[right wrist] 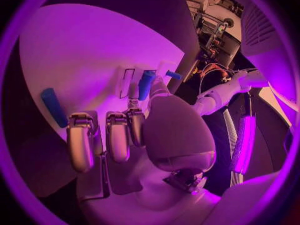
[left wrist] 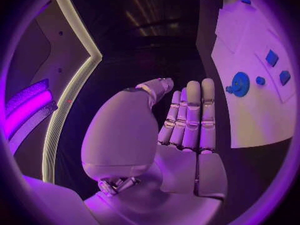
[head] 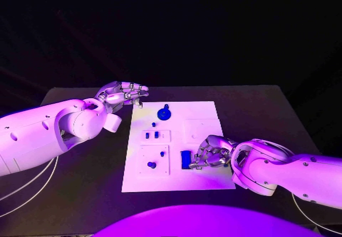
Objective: Assemble the parts on the task board
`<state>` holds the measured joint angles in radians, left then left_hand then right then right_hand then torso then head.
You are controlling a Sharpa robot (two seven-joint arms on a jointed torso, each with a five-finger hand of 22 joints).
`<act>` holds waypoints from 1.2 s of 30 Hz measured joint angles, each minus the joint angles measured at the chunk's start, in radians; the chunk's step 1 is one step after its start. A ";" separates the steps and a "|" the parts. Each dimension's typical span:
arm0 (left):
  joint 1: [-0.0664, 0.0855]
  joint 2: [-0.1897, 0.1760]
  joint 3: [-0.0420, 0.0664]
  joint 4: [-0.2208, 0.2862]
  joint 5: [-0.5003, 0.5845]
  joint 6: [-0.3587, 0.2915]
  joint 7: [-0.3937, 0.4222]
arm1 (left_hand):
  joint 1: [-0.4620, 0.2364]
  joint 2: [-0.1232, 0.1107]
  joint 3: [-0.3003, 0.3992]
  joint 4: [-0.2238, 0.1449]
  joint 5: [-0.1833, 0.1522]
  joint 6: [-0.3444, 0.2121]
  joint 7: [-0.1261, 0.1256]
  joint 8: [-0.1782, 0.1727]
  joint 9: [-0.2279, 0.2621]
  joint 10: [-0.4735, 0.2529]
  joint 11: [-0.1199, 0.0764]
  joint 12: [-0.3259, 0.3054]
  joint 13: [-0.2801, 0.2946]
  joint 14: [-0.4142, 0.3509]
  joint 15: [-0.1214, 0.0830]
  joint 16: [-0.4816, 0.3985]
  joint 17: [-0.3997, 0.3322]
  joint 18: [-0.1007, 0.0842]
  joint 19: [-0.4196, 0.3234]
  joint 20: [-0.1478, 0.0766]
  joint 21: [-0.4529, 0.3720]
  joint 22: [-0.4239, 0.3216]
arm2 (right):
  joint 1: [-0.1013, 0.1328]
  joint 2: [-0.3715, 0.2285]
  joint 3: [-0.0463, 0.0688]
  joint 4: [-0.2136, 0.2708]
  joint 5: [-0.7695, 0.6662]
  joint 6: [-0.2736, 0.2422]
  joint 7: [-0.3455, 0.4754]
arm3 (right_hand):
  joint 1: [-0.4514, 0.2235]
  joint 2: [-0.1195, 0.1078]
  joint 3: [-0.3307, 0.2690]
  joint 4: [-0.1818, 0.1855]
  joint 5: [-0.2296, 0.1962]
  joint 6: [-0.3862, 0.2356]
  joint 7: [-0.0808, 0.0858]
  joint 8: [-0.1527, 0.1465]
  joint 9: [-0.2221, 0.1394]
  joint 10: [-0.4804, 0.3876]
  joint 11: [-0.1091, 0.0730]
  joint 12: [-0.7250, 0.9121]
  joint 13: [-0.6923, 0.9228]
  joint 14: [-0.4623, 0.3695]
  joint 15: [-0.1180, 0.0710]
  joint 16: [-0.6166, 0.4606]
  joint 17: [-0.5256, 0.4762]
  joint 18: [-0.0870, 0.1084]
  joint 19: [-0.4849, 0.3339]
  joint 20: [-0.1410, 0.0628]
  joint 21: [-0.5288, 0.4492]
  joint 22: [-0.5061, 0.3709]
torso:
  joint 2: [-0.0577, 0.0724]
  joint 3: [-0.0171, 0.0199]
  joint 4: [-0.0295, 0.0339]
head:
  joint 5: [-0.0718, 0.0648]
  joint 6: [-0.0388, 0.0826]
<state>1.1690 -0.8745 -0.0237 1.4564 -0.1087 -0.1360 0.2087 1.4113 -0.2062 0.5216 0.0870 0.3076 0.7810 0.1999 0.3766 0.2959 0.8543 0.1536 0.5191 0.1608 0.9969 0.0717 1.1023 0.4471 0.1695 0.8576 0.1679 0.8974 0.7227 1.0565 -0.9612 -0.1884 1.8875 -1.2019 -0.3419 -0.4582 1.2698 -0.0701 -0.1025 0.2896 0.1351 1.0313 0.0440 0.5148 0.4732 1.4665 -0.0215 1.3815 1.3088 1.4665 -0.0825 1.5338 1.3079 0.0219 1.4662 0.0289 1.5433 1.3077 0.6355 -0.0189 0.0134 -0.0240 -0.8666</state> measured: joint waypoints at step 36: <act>0.000 0.000 -0.002 0.003 0.001 0.000 0.002 | 0.000 0.000 0.000 0.000 0.000 0.000 0.000 0.005 0.000 -0.004 0.004 0.003 -0.001 0.000 0.000 0.000 -0.001 0.000 0.004 0.004 0.000 -0.001 | 0.078 -0.212 0.002 0.027 -0.031 -0.058 0.011 | 0.052 -0.033 0.053 -0.002 0.006 -0.056 0.031 -0.062 -0.019 0.000 0.015 -0.020 0.000 -0.002 0.009 0.000 0.000 0.000 0.000 0.007 -0.009 0.000 | -0.001 -0.0002 -0.0018 | -0.042 0.012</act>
<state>1.1689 -0.8742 -0.0261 1.4598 -0.1079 -0.1359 0.2108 1.4113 -0.2062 0.5217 0.0870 0.3076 0.7811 0.1999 0.3815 0.2959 0.8507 0.1572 0.5226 0.1593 0.9969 0.0717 1.1023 0.4460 0.1694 0.8613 0.1716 0.8974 0.7218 1.1344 -1.1729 -0.1860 1.9145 -1.2325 -0.3999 -0.4470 1.3216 -0.1029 -0.0496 0.2874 0.1413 0.9755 0.0753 0.4524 0.4545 1.4666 -0.0069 1.3619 1.3091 1.4648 -0.0731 1.5338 1.3075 0.0220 1.4662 0.0364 1.5345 1.3073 0.6345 -0.0191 0.0116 -0.0661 -0.8543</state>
